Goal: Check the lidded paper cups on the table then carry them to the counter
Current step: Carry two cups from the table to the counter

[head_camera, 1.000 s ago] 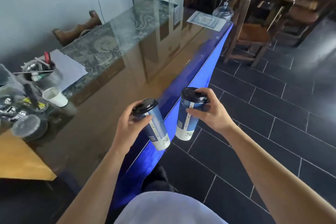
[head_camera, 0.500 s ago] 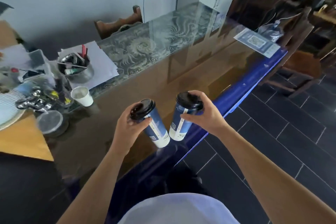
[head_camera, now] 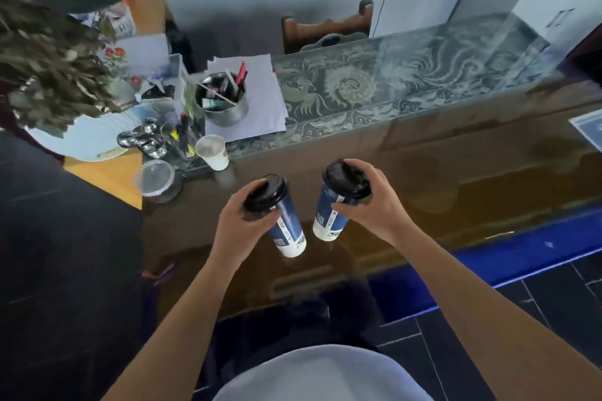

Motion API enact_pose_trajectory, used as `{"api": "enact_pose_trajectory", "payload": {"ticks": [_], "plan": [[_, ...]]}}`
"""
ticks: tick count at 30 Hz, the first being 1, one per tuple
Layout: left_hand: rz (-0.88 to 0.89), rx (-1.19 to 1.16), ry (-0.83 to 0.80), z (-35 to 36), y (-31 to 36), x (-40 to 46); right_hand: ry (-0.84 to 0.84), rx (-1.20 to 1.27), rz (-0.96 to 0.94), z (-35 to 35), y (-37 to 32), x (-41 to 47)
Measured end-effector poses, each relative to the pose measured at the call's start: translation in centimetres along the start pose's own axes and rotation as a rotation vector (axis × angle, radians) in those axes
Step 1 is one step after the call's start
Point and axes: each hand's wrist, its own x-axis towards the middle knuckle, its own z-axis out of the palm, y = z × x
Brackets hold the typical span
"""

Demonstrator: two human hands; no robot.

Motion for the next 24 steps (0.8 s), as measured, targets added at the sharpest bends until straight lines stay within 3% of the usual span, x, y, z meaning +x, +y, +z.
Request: {"api": "enact_pose_trajectory", "payload": {"ticks": [7,18,24], "plan": [[0.018,0.208,0.132,0.9,-0.6,1.7,-0.139,-0.092,-0.086,-0.8,1.5,5.7],[0.035,0.334,0.232,0.8,-3.6,3.3,-0.272,-0.172,-0.221,2.6,3.1,9.4],[0.021,0.35,0.276,0.6,-4.7,2.3,-0.257,-0.231,-0.247,4.2,4.9,8.7]]}}
